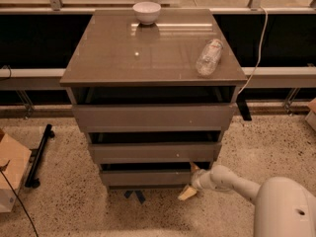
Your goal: Open bottom drawer
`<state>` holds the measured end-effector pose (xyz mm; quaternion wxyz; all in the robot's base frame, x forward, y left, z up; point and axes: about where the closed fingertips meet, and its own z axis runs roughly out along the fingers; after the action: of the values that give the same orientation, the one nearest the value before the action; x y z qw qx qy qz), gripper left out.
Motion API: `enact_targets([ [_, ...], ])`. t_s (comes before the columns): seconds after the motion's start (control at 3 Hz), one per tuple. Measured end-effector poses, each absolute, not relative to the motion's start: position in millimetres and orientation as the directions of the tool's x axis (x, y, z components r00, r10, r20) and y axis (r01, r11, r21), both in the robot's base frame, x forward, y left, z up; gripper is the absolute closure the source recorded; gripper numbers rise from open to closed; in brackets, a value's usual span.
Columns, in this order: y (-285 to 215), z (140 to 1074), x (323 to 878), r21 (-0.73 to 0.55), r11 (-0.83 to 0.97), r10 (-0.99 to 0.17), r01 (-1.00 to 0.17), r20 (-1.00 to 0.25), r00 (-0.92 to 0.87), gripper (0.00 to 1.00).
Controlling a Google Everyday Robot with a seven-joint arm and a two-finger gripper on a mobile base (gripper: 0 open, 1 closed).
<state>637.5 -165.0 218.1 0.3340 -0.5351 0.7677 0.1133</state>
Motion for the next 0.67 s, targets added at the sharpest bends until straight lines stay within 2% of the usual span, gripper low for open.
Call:
enact_targets([
  [0.67, -149, 181, 672, -0.124, 0.39, -0.738, -0.913, -0.635, -0.229, 0.0],
])
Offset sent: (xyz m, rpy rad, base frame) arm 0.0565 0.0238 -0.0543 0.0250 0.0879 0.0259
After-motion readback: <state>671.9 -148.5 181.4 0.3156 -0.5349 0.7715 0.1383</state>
